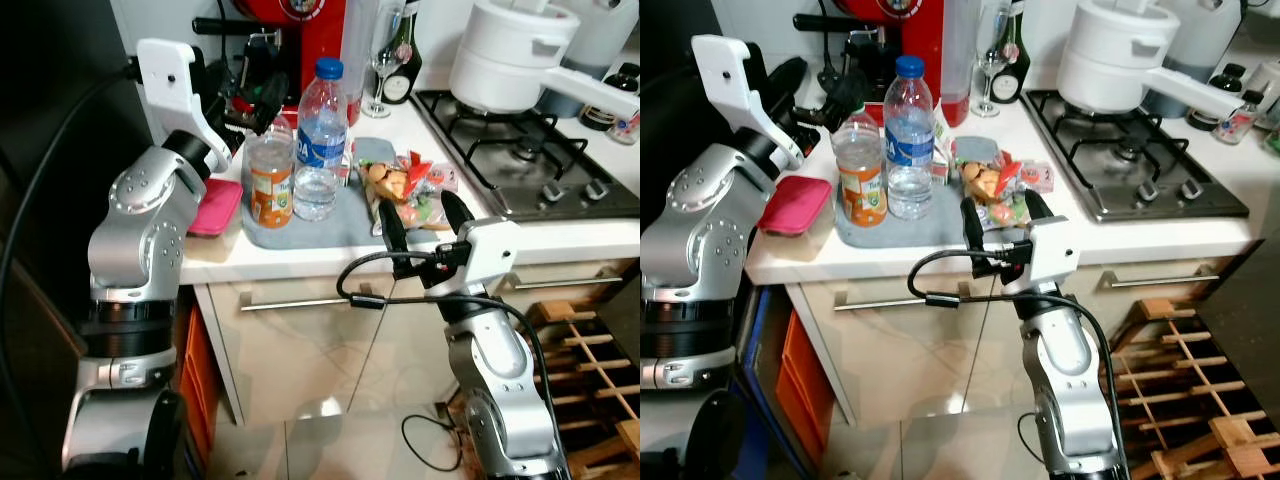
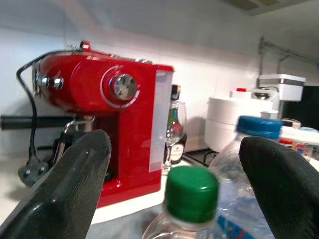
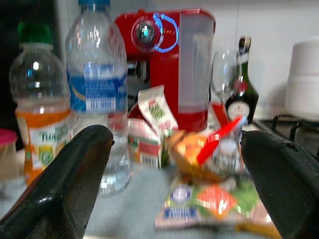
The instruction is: Restocking fridge
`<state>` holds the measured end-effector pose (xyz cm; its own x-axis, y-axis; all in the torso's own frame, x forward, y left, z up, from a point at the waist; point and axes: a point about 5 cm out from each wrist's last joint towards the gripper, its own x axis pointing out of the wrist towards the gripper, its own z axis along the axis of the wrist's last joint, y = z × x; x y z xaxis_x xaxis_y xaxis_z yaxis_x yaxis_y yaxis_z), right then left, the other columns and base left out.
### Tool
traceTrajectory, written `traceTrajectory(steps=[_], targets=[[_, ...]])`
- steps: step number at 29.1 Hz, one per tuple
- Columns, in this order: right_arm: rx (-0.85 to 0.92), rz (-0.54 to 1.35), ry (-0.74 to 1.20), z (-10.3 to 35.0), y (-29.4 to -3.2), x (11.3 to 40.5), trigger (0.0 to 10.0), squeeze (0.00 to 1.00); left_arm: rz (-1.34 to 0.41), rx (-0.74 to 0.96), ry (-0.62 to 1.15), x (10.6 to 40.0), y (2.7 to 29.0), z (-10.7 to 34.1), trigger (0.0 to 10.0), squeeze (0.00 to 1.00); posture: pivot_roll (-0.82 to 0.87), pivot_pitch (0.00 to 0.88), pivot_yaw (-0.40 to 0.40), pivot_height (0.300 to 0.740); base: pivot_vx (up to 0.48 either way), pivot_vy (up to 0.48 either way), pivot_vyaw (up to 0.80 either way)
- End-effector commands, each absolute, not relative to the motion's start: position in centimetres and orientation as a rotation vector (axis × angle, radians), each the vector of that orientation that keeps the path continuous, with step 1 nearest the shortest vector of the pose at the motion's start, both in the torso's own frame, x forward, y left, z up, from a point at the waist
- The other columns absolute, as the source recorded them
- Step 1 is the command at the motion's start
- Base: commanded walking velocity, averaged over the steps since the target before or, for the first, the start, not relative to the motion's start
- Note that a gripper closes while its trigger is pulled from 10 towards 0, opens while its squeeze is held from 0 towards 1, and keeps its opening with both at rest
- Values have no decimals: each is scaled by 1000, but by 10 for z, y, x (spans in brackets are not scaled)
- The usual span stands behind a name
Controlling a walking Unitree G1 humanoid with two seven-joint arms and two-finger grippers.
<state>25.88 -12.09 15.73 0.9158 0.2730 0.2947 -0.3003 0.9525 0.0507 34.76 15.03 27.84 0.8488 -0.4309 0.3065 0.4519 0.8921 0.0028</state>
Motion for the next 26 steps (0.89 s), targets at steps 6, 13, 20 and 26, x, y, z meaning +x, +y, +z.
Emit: traceTrajectory(steps=[6, 13, 20, 26], targets=[[101, 305, -288, 160, -122, 256, 10000, 0, -553, -26, -242, 356, 142, 271, 10000, 0, -86, 0, 12, 740, 0, 0, 0], [96, 310, -275, 158, -122, 257, 10000, 0, -535, -17, -167, 363, 143, 257, 10000, 0, -83, 0, 13, 740, 0, 0, 0], [94, 316, -268, 156, -121, 258, 10000, 0, -381, -29, -61, 377, 157, 238, 0, 0, -80, 0, 10, 740, 0, 0, 0], [88, 321, -263, 155, -121, 259, 10000, 0, -386, -45, -54, 378, 155, 233, 0, 0, -83, 0, 1, 740, 0, 0, 0]])
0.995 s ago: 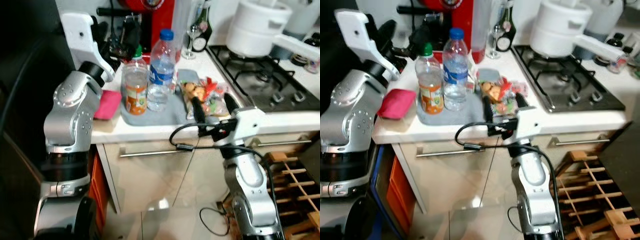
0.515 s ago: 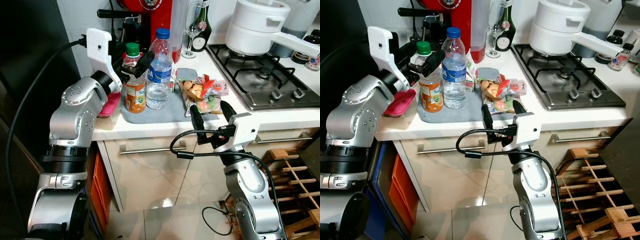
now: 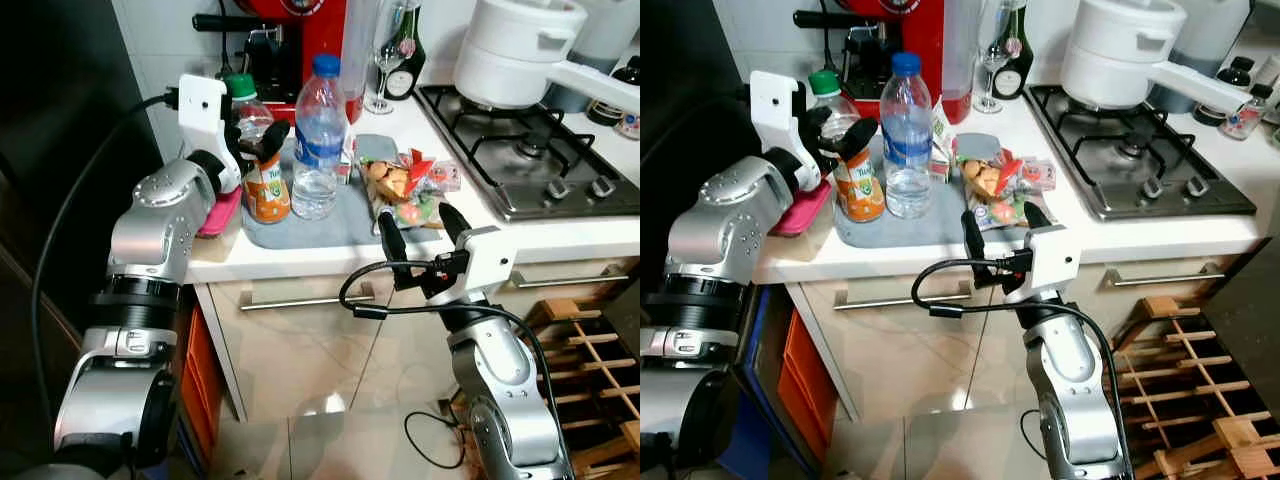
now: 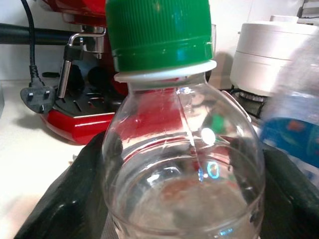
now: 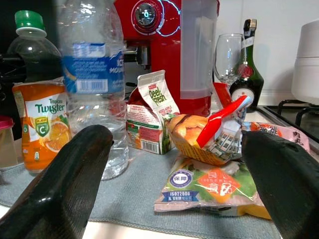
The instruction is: Restocking fridge
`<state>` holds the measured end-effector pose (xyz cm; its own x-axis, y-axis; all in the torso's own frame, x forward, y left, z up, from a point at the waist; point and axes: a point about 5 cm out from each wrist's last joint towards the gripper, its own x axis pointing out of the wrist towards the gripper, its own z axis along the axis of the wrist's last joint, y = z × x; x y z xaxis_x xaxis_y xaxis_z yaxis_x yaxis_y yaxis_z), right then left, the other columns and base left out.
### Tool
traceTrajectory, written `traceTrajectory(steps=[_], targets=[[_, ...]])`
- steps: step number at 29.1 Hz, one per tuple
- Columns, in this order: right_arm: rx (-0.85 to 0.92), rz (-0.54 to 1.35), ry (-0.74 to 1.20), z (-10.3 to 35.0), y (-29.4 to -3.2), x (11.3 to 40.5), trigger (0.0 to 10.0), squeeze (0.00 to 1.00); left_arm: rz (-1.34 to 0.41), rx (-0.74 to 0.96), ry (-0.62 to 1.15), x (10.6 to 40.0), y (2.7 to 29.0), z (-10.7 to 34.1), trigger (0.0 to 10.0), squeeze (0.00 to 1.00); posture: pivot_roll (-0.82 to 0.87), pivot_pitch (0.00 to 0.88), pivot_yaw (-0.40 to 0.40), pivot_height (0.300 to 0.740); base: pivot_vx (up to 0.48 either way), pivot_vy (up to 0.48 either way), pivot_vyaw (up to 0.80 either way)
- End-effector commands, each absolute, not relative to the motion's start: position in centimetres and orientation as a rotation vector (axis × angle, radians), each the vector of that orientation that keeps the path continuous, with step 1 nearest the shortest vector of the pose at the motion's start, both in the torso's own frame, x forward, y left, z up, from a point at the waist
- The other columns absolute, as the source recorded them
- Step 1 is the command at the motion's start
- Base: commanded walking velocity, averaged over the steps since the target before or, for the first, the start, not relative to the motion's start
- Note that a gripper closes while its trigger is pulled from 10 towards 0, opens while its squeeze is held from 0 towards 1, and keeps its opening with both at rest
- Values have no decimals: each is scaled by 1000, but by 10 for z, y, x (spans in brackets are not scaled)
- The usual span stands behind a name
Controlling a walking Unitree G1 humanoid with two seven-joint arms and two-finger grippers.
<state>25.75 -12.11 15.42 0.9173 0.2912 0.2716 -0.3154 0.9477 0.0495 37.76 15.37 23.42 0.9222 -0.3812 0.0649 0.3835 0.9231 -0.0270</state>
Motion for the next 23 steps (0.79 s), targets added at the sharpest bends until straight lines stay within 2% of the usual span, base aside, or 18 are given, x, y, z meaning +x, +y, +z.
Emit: traceTrajectory(steps=[1, 17, 20, 23], targets=[[87, 322, -262, 155, -121, 259, 10000, 0, -387, -49, -51, 378, 155, 232, 0, 0, -83, 0, 1, 740, 0, 0, 0], [77, 328, -242, 150, -121, 263, 10000, 0, -412, -72, -84, 376, 150, 236, 0, 0, -77, 0, -3, 740, 0, 0, 0], [76, 322, -237, 148, -123, 263, 10000, 0, -418, -62, -185, 374, 150, 255, 0, 0, -77, 0, -4, 740, 0, 0, 0], [67, 293, -234, 147, -126, 266, 10000, 0, -401, -71, -381, 366, 152, 294, 0, 0, -74, 0, -8, 740, 0, 0, 0]])
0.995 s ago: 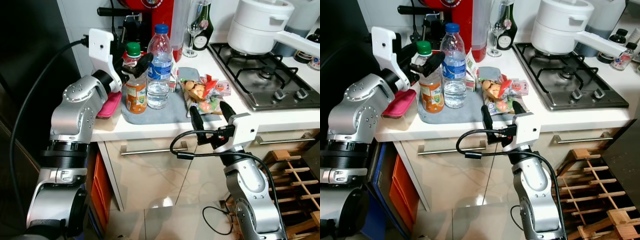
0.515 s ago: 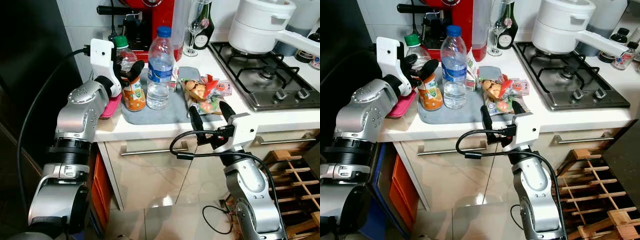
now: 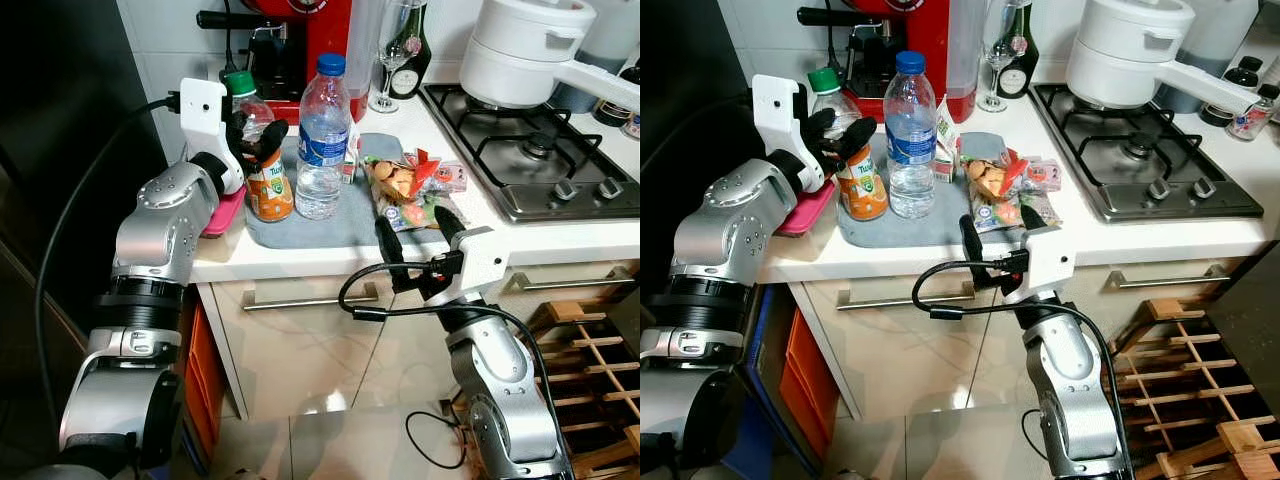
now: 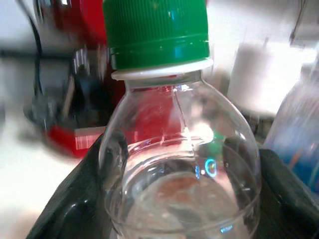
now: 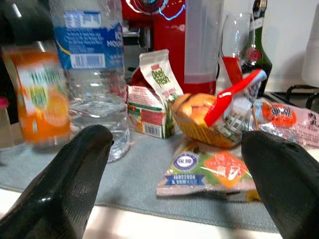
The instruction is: Restocking fridge
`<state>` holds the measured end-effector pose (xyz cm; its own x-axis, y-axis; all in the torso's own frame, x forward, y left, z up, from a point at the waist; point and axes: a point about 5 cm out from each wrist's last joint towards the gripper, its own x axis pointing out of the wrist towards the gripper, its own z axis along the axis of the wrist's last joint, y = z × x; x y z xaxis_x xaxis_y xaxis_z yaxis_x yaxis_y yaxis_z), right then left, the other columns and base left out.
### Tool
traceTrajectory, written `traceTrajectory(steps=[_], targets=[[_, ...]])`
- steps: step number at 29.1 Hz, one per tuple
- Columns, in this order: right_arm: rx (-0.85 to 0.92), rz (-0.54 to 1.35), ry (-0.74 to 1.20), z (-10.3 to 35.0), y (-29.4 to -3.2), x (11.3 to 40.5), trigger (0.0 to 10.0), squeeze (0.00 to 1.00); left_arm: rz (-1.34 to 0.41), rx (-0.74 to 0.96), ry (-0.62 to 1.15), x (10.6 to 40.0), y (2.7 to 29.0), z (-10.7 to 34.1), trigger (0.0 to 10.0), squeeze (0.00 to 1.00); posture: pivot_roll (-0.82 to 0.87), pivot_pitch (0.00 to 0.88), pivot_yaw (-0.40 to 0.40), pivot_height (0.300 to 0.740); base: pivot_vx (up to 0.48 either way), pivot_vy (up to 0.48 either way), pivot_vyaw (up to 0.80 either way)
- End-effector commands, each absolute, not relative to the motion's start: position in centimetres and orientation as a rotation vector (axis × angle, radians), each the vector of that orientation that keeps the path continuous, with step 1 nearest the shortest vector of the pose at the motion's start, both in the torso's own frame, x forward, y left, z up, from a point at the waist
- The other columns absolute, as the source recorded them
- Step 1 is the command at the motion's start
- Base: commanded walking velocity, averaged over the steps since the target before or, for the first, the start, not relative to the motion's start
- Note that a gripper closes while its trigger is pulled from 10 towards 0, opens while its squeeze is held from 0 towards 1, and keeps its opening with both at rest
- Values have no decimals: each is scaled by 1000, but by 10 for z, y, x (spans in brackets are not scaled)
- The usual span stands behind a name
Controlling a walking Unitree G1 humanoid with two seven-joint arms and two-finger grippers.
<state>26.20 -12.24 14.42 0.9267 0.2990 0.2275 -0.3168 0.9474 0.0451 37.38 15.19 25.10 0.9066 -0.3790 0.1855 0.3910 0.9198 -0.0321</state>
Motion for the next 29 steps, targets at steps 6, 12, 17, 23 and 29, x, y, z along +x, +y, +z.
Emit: traceTrajectory(steps=[6, 12, 17, 23, 29], targets=[[46, 255, -243, 147, -132, 270, 10000, 0, -365, 38, -570, 349, 151, 332, 0, 0, -68, 0, -13, 740, 0, 0, 0], [39, 238, -258, 149, -134, 275, 10000, 0, -303, 101, -626, 341, 148, 333, 10000, 0, -55, 0, -17, 740, 0, 0, 0], [33, 240, -271, 150, -131, 277, 10000, 0, -251, 163, -679, 335, 147, 334, 10000, 0, -52, 0, -20, 740, 0, 0, 0], [49, 221, -312, 159, -133, 279, 10000, 0, -233, 185, -677, 335, 145, 332, 10000, 0, -54, 0, -21, 740, 0, 0, 0], [48, 214, -314, 158, -133, 279, 10000, 0, -222, 195, -671, 336, 143, 328, 10000, 0, -56, 0, -21, 740, 0, 0, 0]])
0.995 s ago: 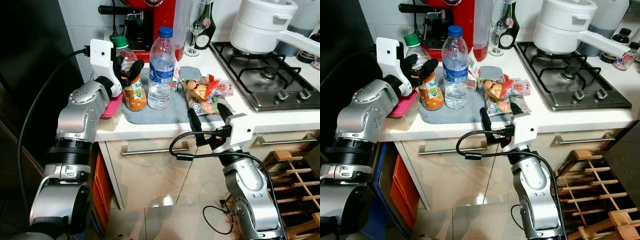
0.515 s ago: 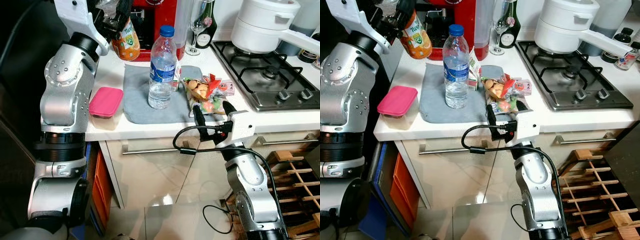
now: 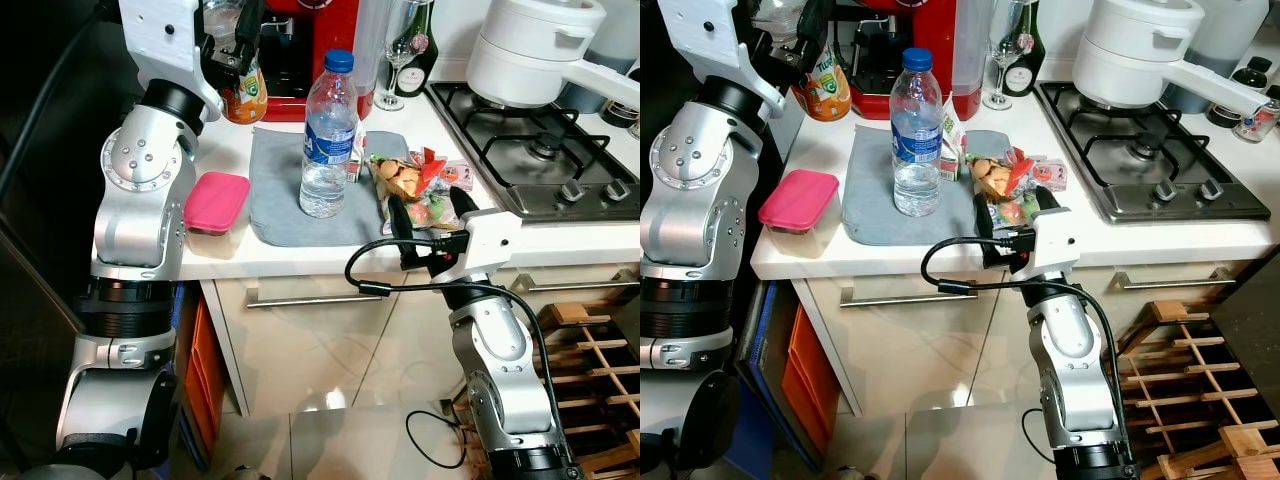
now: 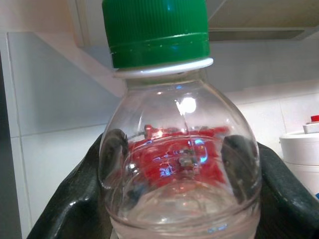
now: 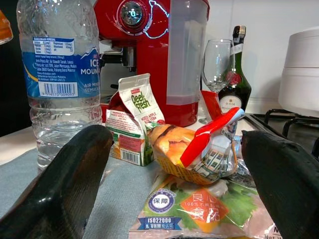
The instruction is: Restocking fridge
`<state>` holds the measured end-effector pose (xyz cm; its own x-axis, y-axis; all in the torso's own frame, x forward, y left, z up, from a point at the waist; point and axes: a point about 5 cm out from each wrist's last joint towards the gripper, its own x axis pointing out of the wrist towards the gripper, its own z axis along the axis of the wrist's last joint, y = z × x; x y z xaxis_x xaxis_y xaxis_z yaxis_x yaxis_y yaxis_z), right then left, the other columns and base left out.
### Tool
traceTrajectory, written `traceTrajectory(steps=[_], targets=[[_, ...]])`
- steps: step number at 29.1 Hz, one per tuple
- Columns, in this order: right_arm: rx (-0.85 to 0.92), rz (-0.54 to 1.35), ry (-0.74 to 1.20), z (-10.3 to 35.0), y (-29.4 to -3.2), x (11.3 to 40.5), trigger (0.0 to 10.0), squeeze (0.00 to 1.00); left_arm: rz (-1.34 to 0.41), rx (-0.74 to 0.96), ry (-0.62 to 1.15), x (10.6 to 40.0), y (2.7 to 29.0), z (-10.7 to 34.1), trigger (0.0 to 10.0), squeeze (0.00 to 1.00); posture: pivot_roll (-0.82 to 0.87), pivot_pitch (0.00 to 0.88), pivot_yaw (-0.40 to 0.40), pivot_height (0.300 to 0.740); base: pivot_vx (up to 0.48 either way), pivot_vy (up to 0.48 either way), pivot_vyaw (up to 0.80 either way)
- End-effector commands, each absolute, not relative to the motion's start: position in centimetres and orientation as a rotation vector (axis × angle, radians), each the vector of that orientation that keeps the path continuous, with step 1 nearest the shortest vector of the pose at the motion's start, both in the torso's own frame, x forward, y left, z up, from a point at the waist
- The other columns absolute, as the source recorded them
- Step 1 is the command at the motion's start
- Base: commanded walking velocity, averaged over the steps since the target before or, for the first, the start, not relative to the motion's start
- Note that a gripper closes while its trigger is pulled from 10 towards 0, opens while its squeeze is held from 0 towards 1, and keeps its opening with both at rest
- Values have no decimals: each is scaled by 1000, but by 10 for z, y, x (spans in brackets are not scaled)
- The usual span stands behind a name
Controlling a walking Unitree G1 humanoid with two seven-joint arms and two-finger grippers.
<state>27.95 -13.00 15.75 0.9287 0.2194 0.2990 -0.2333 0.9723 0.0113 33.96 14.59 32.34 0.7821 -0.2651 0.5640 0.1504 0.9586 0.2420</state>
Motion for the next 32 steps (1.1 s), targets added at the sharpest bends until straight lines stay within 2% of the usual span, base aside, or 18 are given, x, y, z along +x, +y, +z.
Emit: traceTrajectory(steps=[1, 28, 32], targets=[[48, 213, -310, 157, -133, 278, 10000, 0, -221, 200, -668, 337, 143, 327, 10000, 0, -56, 0, -21, 740, 0, 0, 0], [56, 203, -280, 151, -136, 278, 10000, 0, -225, 233, -681, 337, 137, 323, 10000, 0, -62, 0, -21, 740, 0, 0, 0], [56, 204, -275, 149, -136, 278, 10000, 0, -231, 239, -681, 336, 135, 322, 10000, 0, -63, 0, -22, 740, -297, 0, 0]])
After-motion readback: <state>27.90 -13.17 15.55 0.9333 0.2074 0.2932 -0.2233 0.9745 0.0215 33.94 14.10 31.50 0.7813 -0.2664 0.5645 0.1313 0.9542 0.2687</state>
